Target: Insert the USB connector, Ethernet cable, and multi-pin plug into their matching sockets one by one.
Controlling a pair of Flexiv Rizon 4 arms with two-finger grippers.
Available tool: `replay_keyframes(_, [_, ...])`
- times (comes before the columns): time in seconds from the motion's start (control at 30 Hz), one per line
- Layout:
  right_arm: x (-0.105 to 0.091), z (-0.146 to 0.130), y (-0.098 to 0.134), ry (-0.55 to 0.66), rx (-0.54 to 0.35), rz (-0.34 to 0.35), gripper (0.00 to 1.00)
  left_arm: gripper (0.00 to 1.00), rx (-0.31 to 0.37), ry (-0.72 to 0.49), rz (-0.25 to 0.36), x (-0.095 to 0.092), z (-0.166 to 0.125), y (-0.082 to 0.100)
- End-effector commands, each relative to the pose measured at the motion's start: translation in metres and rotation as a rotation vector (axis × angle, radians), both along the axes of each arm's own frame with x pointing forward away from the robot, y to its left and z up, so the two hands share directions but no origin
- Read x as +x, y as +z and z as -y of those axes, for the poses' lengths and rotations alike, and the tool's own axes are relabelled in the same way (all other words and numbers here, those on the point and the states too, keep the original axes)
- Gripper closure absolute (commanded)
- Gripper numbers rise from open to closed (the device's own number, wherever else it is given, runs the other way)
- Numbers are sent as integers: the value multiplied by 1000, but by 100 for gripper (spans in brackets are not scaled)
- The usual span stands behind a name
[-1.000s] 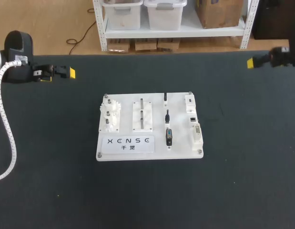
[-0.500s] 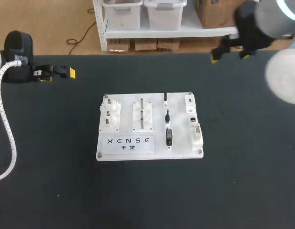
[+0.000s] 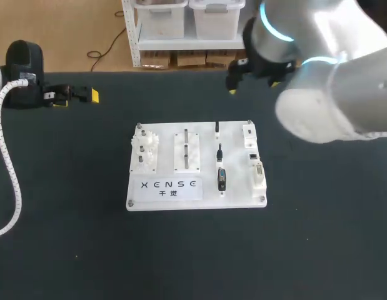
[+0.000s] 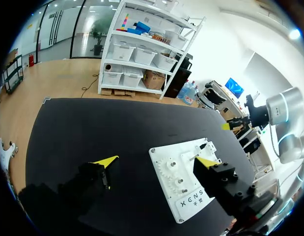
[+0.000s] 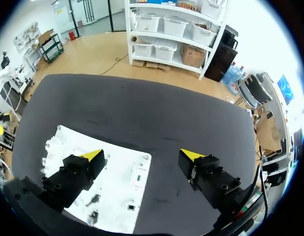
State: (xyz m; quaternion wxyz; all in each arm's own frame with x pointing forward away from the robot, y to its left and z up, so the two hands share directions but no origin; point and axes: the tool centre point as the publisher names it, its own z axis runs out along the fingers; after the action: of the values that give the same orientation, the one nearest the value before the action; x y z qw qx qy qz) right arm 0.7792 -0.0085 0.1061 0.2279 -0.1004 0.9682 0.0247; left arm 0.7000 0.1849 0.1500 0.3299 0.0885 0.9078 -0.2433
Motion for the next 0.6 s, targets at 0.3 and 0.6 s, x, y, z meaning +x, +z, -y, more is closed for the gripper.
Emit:
replay_keyframes(0.3, [12,-48,-37,-29,43,-135,0,0,0,0,0,0,0,0])
replay_keyframes(0.6, [2,-61,-54,-44,63,-185,0,0,0,0,0,0,0,0])
